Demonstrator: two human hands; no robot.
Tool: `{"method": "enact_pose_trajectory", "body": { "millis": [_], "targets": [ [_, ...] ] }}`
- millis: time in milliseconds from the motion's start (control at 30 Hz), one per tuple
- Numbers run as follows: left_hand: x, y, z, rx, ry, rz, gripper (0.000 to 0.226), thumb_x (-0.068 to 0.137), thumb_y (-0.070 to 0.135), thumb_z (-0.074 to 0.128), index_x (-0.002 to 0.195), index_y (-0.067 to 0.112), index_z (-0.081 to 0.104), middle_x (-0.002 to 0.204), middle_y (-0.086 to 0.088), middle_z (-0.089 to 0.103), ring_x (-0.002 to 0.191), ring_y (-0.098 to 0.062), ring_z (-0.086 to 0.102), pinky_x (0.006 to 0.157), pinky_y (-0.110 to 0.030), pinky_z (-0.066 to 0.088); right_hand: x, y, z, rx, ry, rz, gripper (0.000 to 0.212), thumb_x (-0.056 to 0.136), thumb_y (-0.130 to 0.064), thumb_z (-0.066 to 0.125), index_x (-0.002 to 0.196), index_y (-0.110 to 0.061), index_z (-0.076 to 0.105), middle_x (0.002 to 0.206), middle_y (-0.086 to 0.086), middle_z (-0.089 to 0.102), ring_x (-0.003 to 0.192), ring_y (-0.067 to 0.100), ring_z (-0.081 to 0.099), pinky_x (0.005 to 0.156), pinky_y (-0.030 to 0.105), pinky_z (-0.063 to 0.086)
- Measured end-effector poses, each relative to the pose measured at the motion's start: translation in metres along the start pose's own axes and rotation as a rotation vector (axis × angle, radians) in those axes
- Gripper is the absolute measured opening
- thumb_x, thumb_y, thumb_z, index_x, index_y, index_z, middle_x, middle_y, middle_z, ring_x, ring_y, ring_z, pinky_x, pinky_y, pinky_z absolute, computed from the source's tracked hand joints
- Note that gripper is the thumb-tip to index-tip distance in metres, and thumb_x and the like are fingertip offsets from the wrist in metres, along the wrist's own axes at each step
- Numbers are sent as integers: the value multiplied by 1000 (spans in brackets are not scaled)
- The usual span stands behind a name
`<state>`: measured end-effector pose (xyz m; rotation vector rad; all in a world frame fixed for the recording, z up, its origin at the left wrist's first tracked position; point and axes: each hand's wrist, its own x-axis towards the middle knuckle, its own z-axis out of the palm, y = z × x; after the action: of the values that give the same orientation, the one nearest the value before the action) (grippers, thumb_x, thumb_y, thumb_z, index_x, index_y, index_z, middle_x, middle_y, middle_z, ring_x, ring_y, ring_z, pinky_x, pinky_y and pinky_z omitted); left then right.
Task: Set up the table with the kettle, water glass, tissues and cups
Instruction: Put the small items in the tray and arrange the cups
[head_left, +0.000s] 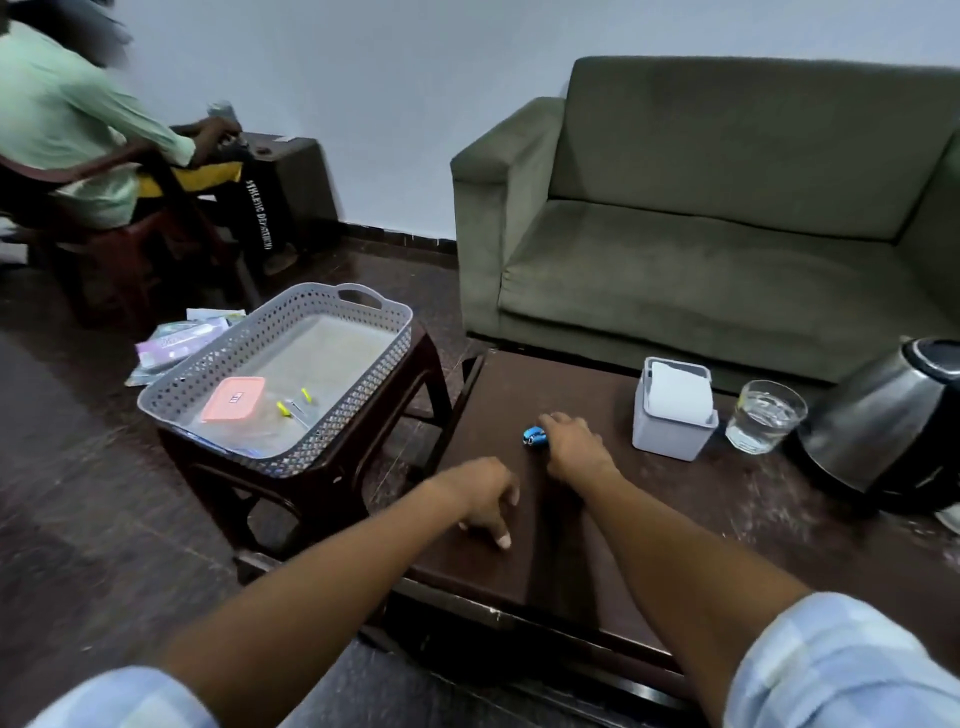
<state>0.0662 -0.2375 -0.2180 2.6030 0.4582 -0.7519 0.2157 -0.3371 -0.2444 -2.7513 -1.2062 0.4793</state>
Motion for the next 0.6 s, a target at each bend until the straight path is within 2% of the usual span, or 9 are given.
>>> {"method": "enact_pose_trajectory", "body": {
  "millis": [67,100,167,233,300,333,400,467,600],
  "targets": [
    [-1,2,6,28,115,8,30,75,12,88,102,13,77,105,-12,79,87,-25,72,73,-28,55,3,4,3,-3,57,-28,57,94,-3,67,148,-12,51,151,13,51,139,34,50,114,46,48],
    [-3,2,0,35,182,9,23,76,10,84,98,14,79,101,-11,80,89,-25,74,73,-27,55,4,7,3,20,65,-16,50,92,-4,69,140,-9,56,145,15,55,135,34,54,111,44,49],
    [-15,-16,-25,-10,370,-9,20,80,9,75,98,15,81,101,-9,81,99,-26,76,83,-28,57,5,3,1,136,126,42,35,88,-6,69,122,-3,62,133,20,64,123,39,62,99,41,51],
    [-34,-48,-63,-142,640,-63,21,83,8,71,100,13,82,104,-9,81,102,-25,75,90,-30,57,3,-17,-10,294,277,65,27,88,-6,68,114,-1,66,122,24,69,113,43,66,91,42,52],
    [-56,-90,-101,-260,904,-199,24,85,4,68,103,12,81,106,-11,79,103,-26,73,93,-32,57,2,-58,-27,472,435,-21,24,89,-8,70,112,-2,71,116,21,72,111,42,67,93,43,51],
    [-67,-114,-116,-283,982,-298,25,86,1,66,104,11,80,108,-13,79,105,-28,72,94,-34,56,3,-86,-38,538,482,-96,23,89,-12,72,111,-4,74,113,18,74,109,39,67,93,43,52],
    [-87,-160,-133,-261,1025,-524,24,88,-1,61,104,4,78,107,-20,77,106,-36,72,94,-42,58,3,-149,-57,612,490,-238,22,88,-20,73,108,-10,76,109,13,75,105,34,68,91,40,52],
    [-105,-190,-132,-198,963,-703,22,88,1,61,104,-4,76,105,-25,77,106,-42,72,91,-47,58,2,-206,-69,590,438,-300,29,87,-26,70,111,-12,77,113,12,73,109,33,66,93,41,53],
    [-125,-206,-114,-147,691,-777,26,74,3,83,97,-6,78,96,-23,79,96,-35,77,85,-43,64,2,-268,-62,320,356,-245,39,85,-30,69,117,-9,73,123,15,70,123,36,59,103,43,49]
  ]
}}
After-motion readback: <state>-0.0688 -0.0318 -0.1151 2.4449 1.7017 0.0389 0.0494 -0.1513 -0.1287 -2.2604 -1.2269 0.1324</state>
